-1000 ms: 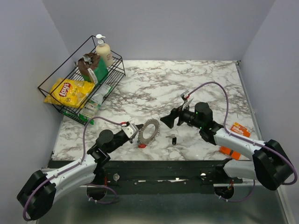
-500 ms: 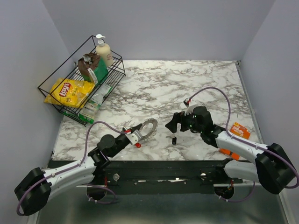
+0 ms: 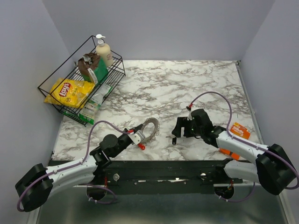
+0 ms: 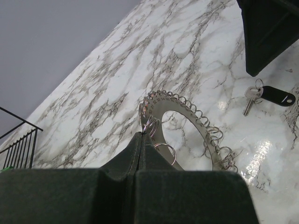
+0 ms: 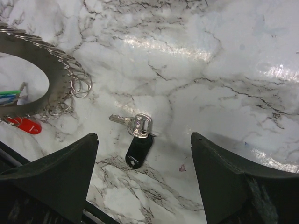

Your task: Put the keys on the keyring

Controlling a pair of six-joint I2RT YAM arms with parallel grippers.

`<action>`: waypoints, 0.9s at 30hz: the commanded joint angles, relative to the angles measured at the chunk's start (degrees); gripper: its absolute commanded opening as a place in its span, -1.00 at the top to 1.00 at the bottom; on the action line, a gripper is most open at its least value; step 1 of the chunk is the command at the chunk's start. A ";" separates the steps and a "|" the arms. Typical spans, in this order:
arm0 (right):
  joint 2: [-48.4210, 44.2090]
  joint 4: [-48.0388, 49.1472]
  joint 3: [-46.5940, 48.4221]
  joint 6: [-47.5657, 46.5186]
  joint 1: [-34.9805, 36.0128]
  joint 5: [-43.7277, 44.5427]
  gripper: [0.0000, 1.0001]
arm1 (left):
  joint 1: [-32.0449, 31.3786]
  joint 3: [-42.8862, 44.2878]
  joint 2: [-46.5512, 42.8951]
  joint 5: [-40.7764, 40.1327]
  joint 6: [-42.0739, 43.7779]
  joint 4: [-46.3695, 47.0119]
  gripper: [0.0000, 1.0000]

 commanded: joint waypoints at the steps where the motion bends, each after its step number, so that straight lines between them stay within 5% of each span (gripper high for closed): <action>1: 1.57 -1.34 0.07 -0.37 -0.20 -2.78 -0.75 | -0.35 1.12 -1.31 -0.79 -0.74 0.26 1.00; 14: 8.07 7.55 -0.20 -2.74 -0.20 -5.33 -0.51 | -0.35 2.00 -1.75 -0.79 -2.59 -1.23 1.00; 22: 11.15 9.05 -0.01 -2.39 -0.20 -8.94 0.06 | -0.35 2.61 -1.93 -0.79 -2.76 -2.38 1.00; 27: 9.75 9.05 -1.33 -1.52 -0.20 -10.34 0.16 | -0.35 3.14 -1.84 -0.70 -2.85 -3.17 1.00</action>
